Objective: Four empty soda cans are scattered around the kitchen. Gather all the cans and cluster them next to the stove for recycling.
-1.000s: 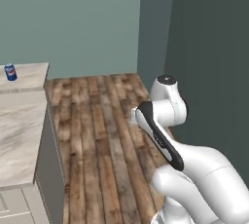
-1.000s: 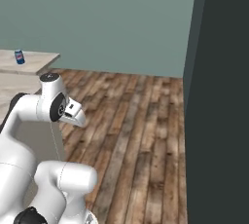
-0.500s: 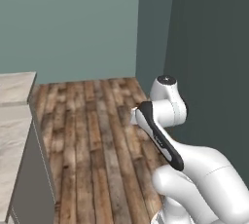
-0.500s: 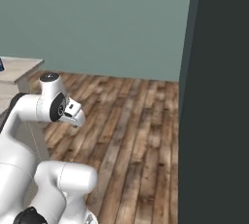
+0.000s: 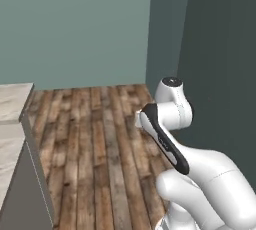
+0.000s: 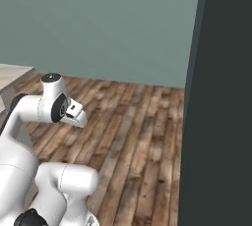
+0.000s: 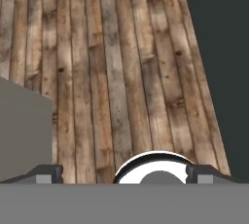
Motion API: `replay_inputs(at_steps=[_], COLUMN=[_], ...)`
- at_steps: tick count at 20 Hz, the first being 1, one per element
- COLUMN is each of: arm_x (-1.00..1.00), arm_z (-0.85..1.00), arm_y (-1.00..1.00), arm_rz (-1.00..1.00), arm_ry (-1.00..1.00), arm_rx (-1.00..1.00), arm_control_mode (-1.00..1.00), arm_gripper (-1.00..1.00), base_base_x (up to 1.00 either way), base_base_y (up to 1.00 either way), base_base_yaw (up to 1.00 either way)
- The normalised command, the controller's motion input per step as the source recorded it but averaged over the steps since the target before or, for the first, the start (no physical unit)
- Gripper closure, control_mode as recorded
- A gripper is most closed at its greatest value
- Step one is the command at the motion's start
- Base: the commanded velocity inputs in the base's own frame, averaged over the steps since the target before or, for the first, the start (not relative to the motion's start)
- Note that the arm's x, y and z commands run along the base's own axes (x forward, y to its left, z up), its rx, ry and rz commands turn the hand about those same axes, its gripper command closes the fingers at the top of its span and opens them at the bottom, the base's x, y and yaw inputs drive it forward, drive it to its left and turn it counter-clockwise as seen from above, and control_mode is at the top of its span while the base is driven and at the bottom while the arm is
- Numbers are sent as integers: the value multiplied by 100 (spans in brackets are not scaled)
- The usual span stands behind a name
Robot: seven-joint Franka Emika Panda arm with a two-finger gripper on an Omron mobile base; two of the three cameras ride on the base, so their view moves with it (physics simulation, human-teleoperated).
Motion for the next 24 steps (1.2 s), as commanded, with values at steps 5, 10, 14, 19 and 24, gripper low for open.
replay_inputs(at_steps=[5, 10, 14, 19, 24], arm_x=[0, 0, 0, 0, 0], arm_z=[0, 0, 0, 0, 0], arm_y=[0, 0, 0, 0, 0], arm_rz=[0, 0, 0, 0, 0], arm_ry=[0, 0, 0, 0, 0], arm_rx=[0, 0, 0, 0, 0], arm_control_mode=[100, 100, 100, 100, 100], arm_gripper=[-100, -100, -100, -100, -100], base_base_x=[58, 56, 54, 54, 54], base_base_y=[-29, -23, -18, -15, -16], base_base_yaw=[21, 33, 42, 44, 42])
